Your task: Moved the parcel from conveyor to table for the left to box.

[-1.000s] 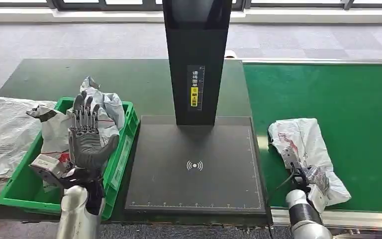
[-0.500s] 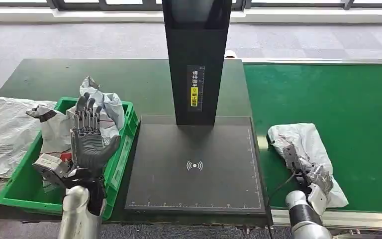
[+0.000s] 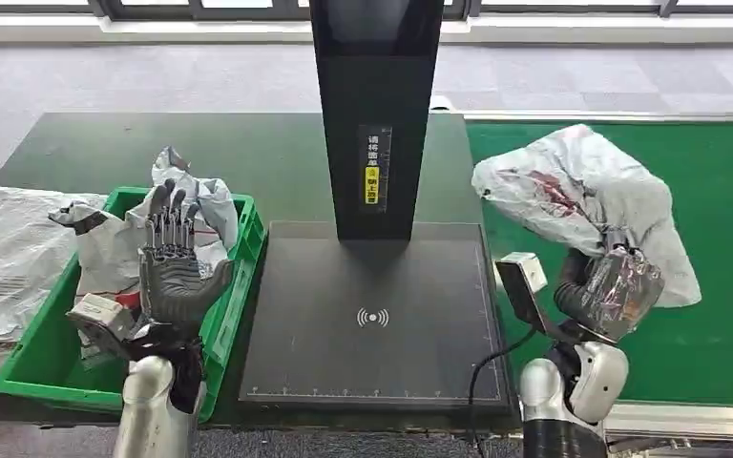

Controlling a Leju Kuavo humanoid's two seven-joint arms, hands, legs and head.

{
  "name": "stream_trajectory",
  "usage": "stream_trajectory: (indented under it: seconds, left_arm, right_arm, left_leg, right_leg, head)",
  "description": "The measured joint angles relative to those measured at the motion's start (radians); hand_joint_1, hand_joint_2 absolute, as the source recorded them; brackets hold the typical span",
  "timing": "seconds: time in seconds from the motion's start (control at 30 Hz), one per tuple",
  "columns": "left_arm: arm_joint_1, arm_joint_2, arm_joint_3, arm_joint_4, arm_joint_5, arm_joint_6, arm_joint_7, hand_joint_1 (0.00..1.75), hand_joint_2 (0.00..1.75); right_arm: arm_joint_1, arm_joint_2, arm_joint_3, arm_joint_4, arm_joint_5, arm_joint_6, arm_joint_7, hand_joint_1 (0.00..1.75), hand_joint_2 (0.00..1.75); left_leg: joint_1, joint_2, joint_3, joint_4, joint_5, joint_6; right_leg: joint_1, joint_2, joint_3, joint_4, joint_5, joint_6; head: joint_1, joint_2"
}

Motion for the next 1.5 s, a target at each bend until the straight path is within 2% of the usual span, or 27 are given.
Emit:
stream_trajectory:
  seconds: [0.17, 0.37, 0.53, 1.13, 1.33, 1.5]
  left_arm:
    - [0.0, 0.0, 0.0, 0.002, 0.009, 0.006, 0.0, 0.0, 1.75]
    - [0.0, 0.002, 0.0, 0.003, 0.011, 0.004, 0.0, 0.0, 1.75]
    - [0.0, 0.002, 0.0, 0.005, 0.011, 0.003, 0.0, 0.0, 1.75]
    - [-0.001, 0.002, 0.0, 0.008, 0.011, 0.003, 0.0, 0.0, 1.75]
    - [-0.002, 0.002, 0.0, 0.019, 0.011, 0.003, 0.0, 0.0, 1.75]
    - [-0.002, 0.002, 0.0, 0.025, 0.009, 0.003, 0.0, 0.0, 1.75]
  right_arm:
    - [0.004, -0.002, 0.072, -0.054, -0.035, 0.024, -0.013, 1.75, 1.75]
    - [0.011, -0.007, 0.231, -0.026, -0.063, 0.222, -0.011, 1.75, 1.75]
    - [0.005, -0.009, 0.301, -0.003, -0.065, 0.243, -0.006, 1.75, 1.75]
    - [-0.003, -0.012, 0.359, 0.04, -0.125, 0.306, -0.013, 1.75, 1.75]
    - [-0.02, -0.013, 0.396, 0.094, -0.227, 0.371, -0.062, 1.75, 1.75]
    - [-0.03, -0.014, 0.426, 0.127, -0.374, 0.462, -0.136, 1.75, 1.75]
  left_leg:
    - [0.0, 0.0, 0.0, 0.0, 0.0, 0.0]
    - [0.0, 0.0, 0.0, 0.0, 0.0, 0.0]
    - [0.001, 0.0, 0.0, 0.0, 0.0, -0.001]
    - [0.0, 0.0, 0.0, 0.0, 0.0, -0.001]
    - [0.0, 0.0, 0.0, 0.0, 0.0, -0.001]
    - [0.0, 0.0, 0.0, 0.0, 0.0, -0.001]
  right_leg:
    - [0.0, 0.0, 0.001, 0.0, 0.0, 0.0]
    - [0.001, 0.001, 0.0, 0.0, 0.0, 0.0]
    - [0.001, 0.0, 0.0, 0.0, 0.0, 0.0]
    - [0.001, 0.0, 0.0, 0.0, 0.0, 0.0]
    - [0.001, 0.001, 0.0, 0.0, 0.0, 0.0]
    - [0.001, 0.0, 0.0, 0.0, 0.0, 0.0]
  head:
    - [0.0, 0.0]
    - [0.0, 0.0]
    - [0.0, 0.0]
    - [0.0, 0.0]
    - [0.0, 0.0]
    - [0.0, 0.0]
